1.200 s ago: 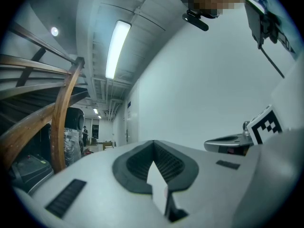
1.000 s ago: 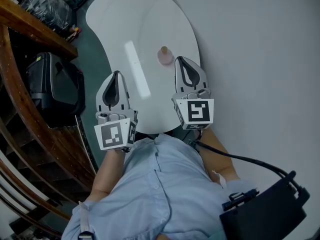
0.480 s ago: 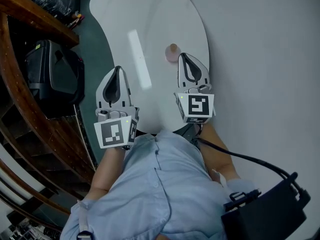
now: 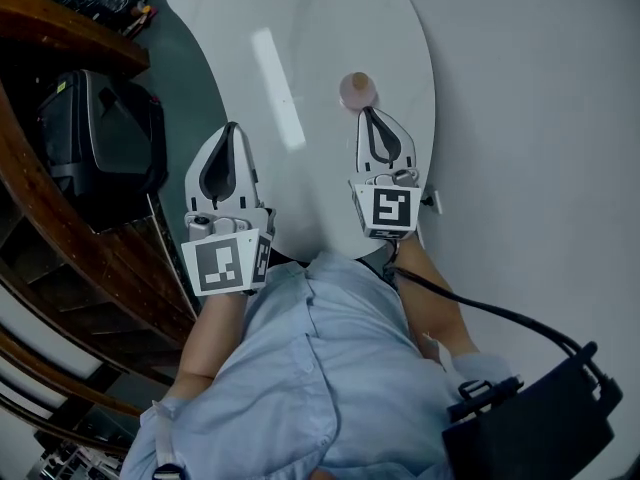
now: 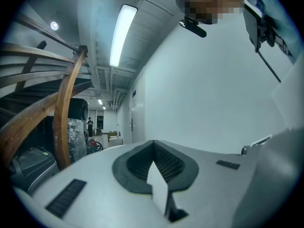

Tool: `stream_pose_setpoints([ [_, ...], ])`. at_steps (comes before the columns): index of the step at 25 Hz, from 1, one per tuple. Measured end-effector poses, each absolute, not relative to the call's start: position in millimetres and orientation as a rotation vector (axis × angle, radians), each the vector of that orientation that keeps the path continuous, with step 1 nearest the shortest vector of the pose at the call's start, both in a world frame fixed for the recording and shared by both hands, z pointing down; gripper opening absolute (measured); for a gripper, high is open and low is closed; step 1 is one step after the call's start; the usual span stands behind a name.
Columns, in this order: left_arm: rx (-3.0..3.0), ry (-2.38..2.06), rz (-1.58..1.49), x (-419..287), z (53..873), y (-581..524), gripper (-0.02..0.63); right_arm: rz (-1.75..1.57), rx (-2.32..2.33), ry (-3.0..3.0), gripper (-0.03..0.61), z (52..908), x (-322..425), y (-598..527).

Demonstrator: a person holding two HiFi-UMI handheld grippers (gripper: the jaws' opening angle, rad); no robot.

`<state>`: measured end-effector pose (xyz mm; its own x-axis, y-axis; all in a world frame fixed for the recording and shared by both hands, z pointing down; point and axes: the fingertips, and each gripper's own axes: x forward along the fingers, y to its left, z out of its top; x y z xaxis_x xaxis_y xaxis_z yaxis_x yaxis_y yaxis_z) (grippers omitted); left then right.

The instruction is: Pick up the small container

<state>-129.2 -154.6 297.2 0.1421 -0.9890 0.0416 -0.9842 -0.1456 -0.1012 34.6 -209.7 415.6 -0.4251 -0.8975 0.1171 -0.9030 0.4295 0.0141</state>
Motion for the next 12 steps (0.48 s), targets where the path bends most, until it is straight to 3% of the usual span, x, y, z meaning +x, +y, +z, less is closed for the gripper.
stream_pose_setpoints([
  [8, -2.39, 1.986, -0.193, -124, 318, -173, -0.002, 0.133, 1.636, -2.544, 0.003, 438, 34, -219],
  [9, -2.396, 1.982, -0.194, -124, 318, -174, -0.002, 0.165, 1.609, -2.553, 0.028, 442, 31, -218],
  [10, -2.4, 1.98, -0.195, -124, 318, -176, -0.002, 0.199, 1.576, -2.568, 0.168, 446, 27, -218],
  [11, -2.403, 1.979, -0.195, -125, 318, -177, 0.0, 0.223, 1.553, -2.577, 0.263, 449, 24, -218],
  [12, -2.406, 1.979, -0.196, -126, 318, -178, -0.002, 0.231, 1.545, -2.576, 0.271, 451, 22, -219],
])
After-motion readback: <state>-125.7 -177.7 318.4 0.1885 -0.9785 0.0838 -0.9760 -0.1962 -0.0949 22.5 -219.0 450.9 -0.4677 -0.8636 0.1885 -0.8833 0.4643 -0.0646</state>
